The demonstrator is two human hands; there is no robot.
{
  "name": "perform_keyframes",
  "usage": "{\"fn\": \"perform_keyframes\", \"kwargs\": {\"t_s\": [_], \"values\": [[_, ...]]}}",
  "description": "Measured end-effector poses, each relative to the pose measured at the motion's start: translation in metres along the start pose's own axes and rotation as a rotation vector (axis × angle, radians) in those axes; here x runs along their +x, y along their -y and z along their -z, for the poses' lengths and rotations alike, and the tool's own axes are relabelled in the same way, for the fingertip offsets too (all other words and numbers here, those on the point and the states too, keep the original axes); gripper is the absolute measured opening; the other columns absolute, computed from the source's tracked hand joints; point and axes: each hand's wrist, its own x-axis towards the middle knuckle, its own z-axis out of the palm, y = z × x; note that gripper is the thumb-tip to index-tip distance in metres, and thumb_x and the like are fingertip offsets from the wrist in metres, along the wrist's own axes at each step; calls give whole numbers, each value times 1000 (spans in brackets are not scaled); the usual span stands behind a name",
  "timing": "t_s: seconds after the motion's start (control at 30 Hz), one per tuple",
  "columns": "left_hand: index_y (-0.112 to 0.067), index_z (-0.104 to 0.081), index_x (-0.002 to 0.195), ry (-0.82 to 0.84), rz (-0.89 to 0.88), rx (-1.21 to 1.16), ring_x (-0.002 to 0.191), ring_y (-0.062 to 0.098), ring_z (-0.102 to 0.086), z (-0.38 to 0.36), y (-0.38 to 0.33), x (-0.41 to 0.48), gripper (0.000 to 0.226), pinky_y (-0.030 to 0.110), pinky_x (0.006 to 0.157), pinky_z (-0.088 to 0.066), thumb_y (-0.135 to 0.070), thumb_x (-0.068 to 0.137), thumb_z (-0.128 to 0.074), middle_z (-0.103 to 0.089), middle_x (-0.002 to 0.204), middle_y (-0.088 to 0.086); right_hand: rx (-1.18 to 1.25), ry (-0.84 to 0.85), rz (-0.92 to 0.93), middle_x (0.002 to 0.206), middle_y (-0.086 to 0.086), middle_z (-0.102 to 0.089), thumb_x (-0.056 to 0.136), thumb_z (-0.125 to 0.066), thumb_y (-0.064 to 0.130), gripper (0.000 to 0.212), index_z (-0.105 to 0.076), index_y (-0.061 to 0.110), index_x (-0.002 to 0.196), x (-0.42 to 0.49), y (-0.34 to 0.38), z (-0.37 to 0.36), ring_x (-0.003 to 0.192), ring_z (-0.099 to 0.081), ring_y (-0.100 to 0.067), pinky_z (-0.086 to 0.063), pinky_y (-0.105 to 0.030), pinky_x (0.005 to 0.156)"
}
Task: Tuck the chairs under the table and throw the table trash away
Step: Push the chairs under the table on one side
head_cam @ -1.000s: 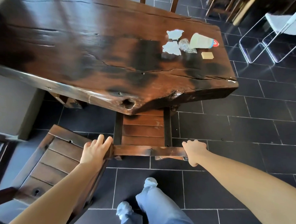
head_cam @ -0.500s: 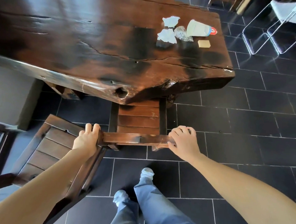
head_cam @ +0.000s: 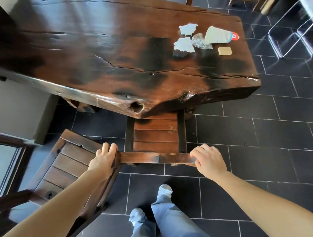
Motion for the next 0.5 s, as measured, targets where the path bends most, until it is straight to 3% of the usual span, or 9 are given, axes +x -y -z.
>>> {"fn": "perform_keyframes", "kwargs": {"t_s": [0.17,0.27,0.4,0.5], "values": [[-21,-28,124,-28,63,-21,107,30,-44,-1,-7,-4,60,32,66,-42,-1,79,-63,-33,122,8,-10,20,-98,80,4,-68,69,-74,20,17,-65,22,83,4,10,5,77,-62,-18,-52,-32,65],[-17,-28,126,-38,107,-28,108,33,-44,-2,-10,-5,62,40,72,-45,1,78,-62,-33,123,10,19,63,-228,71,7,-64,75,-69,26,9,-62,25,80,12,20,9,68,-59,-15,-49,-29,64],[-14,-27,129,-20,174,36,115,35,-43,-3,-17,-4,66,45,85,-46,-6,76,-66,-34,128,11,0,159,-314,85,7,-64,87,-56,37,11,-60,27,91,22,25,17,84,-57,-15,-46,-31,74],[-16,-24,136,-58,175,-11,124,34,-34,-10,-20,-9,68,46,98,-41,-15,82,-64,-31,138,10,49,217,-293,93,2,-65,94,-47,33,19,-62,22,100,28,25,22,89,-57,-17,-48,-31,74]]}}
